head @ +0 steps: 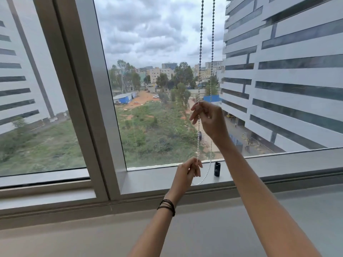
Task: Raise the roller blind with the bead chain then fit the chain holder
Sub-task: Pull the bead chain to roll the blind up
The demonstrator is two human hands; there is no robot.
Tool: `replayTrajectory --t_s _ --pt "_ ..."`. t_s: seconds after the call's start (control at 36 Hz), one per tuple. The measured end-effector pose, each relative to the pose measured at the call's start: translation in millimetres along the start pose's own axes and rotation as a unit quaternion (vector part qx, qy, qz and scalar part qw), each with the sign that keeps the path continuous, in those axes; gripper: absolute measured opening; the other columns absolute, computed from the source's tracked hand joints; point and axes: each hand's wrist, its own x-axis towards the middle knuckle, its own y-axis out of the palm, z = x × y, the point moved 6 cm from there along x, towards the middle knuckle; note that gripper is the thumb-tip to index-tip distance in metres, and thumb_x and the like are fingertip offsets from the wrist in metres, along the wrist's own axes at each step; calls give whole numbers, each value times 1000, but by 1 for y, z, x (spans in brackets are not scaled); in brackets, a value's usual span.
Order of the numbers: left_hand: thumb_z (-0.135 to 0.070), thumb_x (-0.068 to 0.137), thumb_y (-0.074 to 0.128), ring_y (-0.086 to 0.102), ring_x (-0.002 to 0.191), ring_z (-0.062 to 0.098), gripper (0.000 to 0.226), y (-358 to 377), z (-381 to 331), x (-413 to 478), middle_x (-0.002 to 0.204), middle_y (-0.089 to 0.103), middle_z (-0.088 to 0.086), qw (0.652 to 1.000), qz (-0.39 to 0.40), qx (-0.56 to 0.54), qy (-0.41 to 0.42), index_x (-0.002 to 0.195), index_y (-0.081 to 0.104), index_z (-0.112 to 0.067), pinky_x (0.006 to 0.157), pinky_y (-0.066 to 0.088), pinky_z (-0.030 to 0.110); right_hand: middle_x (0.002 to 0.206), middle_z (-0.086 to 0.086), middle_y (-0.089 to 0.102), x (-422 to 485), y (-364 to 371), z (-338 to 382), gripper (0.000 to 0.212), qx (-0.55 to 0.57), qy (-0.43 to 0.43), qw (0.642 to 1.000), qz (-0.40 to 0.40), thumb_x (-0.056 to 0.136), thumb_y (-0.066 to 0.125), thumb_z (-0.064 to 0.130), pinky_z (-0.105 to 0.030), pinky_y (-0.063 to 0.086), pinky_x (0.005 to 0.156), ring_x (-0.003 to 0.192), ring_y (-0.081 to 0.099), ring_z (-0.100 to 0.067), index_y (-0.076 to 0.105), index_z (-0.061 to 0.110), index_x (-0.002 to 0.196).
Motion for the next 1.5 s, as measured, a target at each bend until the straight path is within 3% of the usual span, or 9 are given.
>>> replayTrajectory --t_s 0.39,0.5,0.64,0.69,0.78,0.97,1.14,1.36,1.5 --pt "-2 94 47 67 77 -2 30 8 26 -36 75 71 -8 997 21 71 -35 84 57 -29 75 52 19 64 -12 64 -46 9 -25 21 -17 25 1000 -8 92 44 -8 -30 57 51 53 63 -23 61 -4 82" --pt "-17 99 46 66 83 -5 18 -2 12 -27 86 73 -3 999 -14 8 -43 98 63 -21 74 48 9 63 -13 64 -47 8 -22 19 -23 15 1000 -3 93 45 -5 -33 57 51 52 64 -22 61 -4 82" --pt "-12 102 37 70 85 19 25 -43 -22 5 93 71 13 986 -128 -101 -45 109 59 -3 82 54 27 63 -11 64 -50 8 -17 17 -26 6 1000 4 91 46 -8 -32 58 52 53 65 -22 61 -4 83" --pt "-13 102 36 69 82 13 26 -60 -44 22 96 70 13 981 -154 -115 -36 109 59 -3 78 53 21 63 -10 64 -50 7 -15 17 -23 3 1000 6 91 47 -7 -31 57 52 53 65 -21 61 -3 82" --pt "-14 103 32 67 80 7 30 -79 -87 49 102 67 14 980 -153 -124 -1 113 56 0 71 49 11 63 -10 63 -49 10 -13 19 -11 2 1000 17 91 46 -9 -24 55 52 52 63 -18 62 -3 83" --pt "-11 103 31 62 76 14 31 -90 -189 90 107 63 27 981 -121 -98 112 123 47 7 64 51 14 61 -10 63 -49 8 -15 21 -8 9 1000 13 91 44 -11 -17 52 50 48 60 -8 61 -4 81" --pt "-14 100 44 67 67 21 30 -90 -234 110 96 70 16 964 -177 66 187 125 48 2 60 52 24 60 -10 64 -50 5 -16 22 -21 9 1000 7 89 44 -13 -23 54 52 49 61 -12 61 -3 80" --pt "-6 99 44 56 42 9 22 -91 -245 115 55 58 -1 951 -206 90 212 100 63 4 44 52 24 60 -6 64 -51 8 -15 23 -27 12 1000 6 90 45 -11 -31 56 54 49 62 -15 61 1 80" --pt "-4 100 42 57 41 17 24 -97 -242 109 52 56 4 951 -206 82 217 89 62 3 42 53 30 61 -9 65 -52 13 -13 22 -24 1 1000 10 90 45 -12 -26 56 54 50 63 -16 61 0 80"
